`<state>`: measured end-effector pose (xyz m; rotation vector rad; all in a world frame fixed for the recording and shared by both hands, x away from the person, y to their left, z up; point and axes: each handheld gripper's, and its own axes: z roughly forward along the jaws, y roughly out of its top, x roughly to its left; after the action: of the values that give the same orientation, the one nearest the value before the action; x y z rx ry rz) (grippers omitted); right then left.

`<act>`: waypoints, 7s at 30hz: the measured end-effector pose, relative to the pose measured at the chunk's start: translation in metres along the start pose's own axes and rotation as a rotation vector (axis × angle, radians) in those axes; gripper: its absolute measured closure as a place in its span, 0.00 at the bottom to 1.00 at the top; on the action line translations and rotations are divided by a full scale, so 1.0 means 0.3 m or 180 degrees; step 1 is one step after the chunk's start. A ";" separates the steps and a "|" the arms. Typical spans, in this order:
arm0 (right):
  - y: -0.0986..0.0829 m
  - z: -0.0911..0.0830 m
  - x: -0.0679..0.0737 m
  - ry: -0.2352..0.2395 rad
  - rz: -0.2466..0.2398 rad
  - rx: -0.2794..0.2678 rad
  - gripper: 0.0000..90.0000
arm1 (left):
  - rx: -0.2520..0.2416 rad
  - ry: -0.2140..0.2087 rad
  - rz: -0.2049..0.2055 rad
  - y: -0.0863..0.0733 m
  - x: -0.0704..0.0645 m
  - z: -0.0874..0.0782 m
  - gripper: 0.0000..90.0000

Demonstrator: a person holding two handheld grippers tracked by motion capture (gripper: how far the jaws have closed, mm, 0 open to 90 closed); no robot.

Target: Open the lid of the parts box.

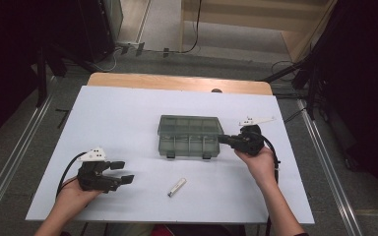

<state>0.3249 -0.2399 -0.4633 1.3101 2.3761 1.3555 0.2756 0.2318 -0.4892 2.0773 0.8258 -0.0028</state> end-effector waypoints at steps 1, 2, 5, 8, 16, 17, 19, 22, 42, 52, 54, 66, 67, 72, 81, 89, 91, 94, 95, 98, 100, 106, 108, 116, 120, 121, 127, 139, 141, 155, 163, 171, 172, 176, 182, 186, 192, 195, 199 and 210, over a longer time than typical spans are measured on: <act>0.003 0.001 0.000 -0.0005 0.0013 -0.0002 1.00 | 0.0003 -0.0001 -0.0001 0.000 0.000 0.000 0.32; 0.007 0.003 -0.003 -0.0011 0.0001 -0.0011 1.00 | 0.0004 0.0001 0.0002 0.000 0.000 0.001 0.32; 0.017 0.005 -0.007 -0.0017 0.0002 -0.0036 1.00 | 0.0011 -0.0001 0.0003 0.000 0.000 0.001 0.32; 0.027 0.008 -0.011 -0.0018 -0.0007 -0.0047 1.00 | 0.0018 -0.0003 0.0015 0.000 0.001 0.002 0.32; 0.052 0.022 -0.027 -0.0017 -0.0028 -0.0084 1.00 | -0.0019 0.0022 -0.0006 0.002 0.003 0.000 0.32; 0.059 0.026 -0.033 -0.0022 -0.0032 -0.0103 1.00 | -0.0019 0.0025 -0.0006 0.002 0.003 0.000 0.32; 0.062 0.029 -0.034 -0.0030 -0.0021 -0.0105 1.00 | -0.0022 0.0021 -0.0008 0.002 0.003 0.002 0.32; 0.070 0.036 -0.043 -0.0018 -0.0014 -0.0138 1.00 | -0.0028 0.0024 -0.0017 0.002 0.003 0.003 0.32; 0.078 0.072 -0.072 0.0012 0.0035 -0.0097 1.00 | -0.0003 0.0089 -0.0064 0.020 0.052 0.033 0.32; 0.083 0.067 -0.071 0.0021 0.0035 -0.0095 1.00 | 0.0007 0.0070 -0.0083 0.066 0.063 0.046 0.32; 0.084 0.065 -0.070 0.0029 0.0041 -0.0099 1.00 | 0.0035 0.0030 -0.0048 0.084 0.058 0.043 0.32; 0.090 0.053 -0.070 0.0056 0.0022 -0.0110 1.00 | -0.0019 -0.0140 0.0058 0.203 0.038 0.070 0.32; 0.091 0.053 -0.070 0.0059 0.0024 -0.0113 1.00 | -0.0019 -0.0140 0.0058 0.203 0.038 0.070 0.32; 0.093 0.055 -0.068 0.0065 0.0029 -0.0114 1.00 | 0.0001 -0.0112 0.0090 0.240 0.043 0.089 0.32; 0.095 0.060 -0.064 0.0073 0.0030 -0.0094 1.00 | 0.0004 -0.0086 0.0044 0.286 0.065 0.109 0.33; 0.095 0.061 -0.063 0.0082 0.0027 -0.0081 1.00 | 0.0040 -0.0063 0.0110 0.326 0.077 0.129 0.33; 0.095 0.062 -0.063 0.0084 0.0030 -0.0081 1.00 | -0.0016 -0.0193 0.0042 0.338 0.094 0.134 0.35; 0.095 0.063 -0.062 0.0091 0.0034 -0.0077 1.00 | 0.0042 -0.0071 0.0131 0.356 0.101 0.143 0.35; 0.095 0.063 -0.062 0.0088 0.0028 -0.0078 1.00 | 0.0045 -0.0056 0.0180 0.363 0.102 0.146 0.35; 0.096 0.065 -0.062 0.0081 0.0029 -0.0078 1.00 | -0.0003 -0.0009 0.0231 0.384 0.104 0.156 0.35; 0.096 0.065 -0.062 0.0081 0.0034 -0.0077 1.00 | -0.0034 -0.0018 0.0263 0.393 0.105 0.165 0.35; 0.096 0.066 -0.060 0.0073 0.0040 -0.0086 1.00 | -0.0122 -0.0028 0.0338 0.410 0.115 0.194 0.35; 0.094 0.066 -0.060 0.0073 0.0039 -0.0079 1.00 | -0.0105 0.0012 0.0344 0.412 0.125 0.205 0.35; 0.094 0.074 -0.062 0.0080 0.0071 -0.0090 1.00 | -0.0097 0.0072 0.0252 0.432 0.138 0.260 0.37; 0.094 0.079 -0.060 0.0065 0.0059 -0.0079 1.00 | -0.0128 0.0093 0.0239 0.440 0.143 0.284 0.40; 0.094 0.079 -0.060 0.0065 0.0059 -0.0079 1.00 | -0.0128 0.0093 0.0239 0.440 0.143 0.284 0.42; 0.092 0.077 -0.059 0.0044 0.0078 -0.0088 1.00 | -0.0187 0.0113 0.0201 0.459 0.142 0.301 0.47; 0.075 0.073 -0.062 0.0021 0.0094 -0.0128 0.99 | -0.0193 0.0162 0.0287 0.472 0.144 0.294 0.64; 0.073 0.066 -0.061 0.0030 0.0111 -0.0109 0.99 | -0.0188 0.0169 0.0306 0.476 0.142 0.292 0.64; 0.034 0.011 -0.078 -0.0029 0.0093 -0.0150 0.77 | -0.0209 0.0155 0.0282 0.482 0.140 0.287 0.64; 0.010 0.040 -0.117 0.0017 0.0135 -0.0162 0.45 | -0.0212 0.0158 0.0295 0.482 0.137 0.285 0.64; 0.043 0.074 -0.133 0.0020 0.0033 -0.0290 0.46 | -0.0216 0.0172 0.0286 0.481 0.137 0.287 0.63; 0.047 0.078 -0.136 0.0018 0.0027 -0.0296 0.47 | -0.0213 0.0173 0.0287 0.481 0.137 0.288 0.63; 0.061 0.095 -0.145 0.0002 0.0000 -0.0315 0.48 | -0.0220 0.0180 0.0274 0.481 0.137 0.290 0.63; 0.080 0.104 -0.148 -0.0016 -0.0058 -0.0352 0.49 | -0.0223 0.0187 0.0271 0.480 0.139 0.294 0.63; 0.092 0.110 -0.146 -0.0012 -0.0021 -0.0358 0.51 | -0.0233 0.0194 0.0282 0.482 0.142 0.295 0.63; 0.105 0.114 -0.142 -0.0091 -0.0068 -0.0368 0.54 | -0.0272 0.0219 0.0258 0.491 0.145 0.299 0.63; 0.115 0.110 -0.145 -0.0103 -0.0067 -0.0391 0.56 | -0.0338 0.0242 0.0234 0.495 0.144 0.301 0.63; 0.123 0.110 -0.147 -0.0111 -0.0071 -0.0395 0.56 | -0.0375 0.0288 0.0243 0.496 0.144 0.307 0.63; 0.136 0.120 -0.154 -0.0119 -0.0087 -0.0451 0.55 | -0.0508 0.0404 0.0220 0.508 0.145 0.320 0.64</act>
<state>0.3960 -0.2405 -0.4682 1.2494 2.2202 1.4487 0.4219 0.1254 -0.4498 1.9691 0.8027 0.2276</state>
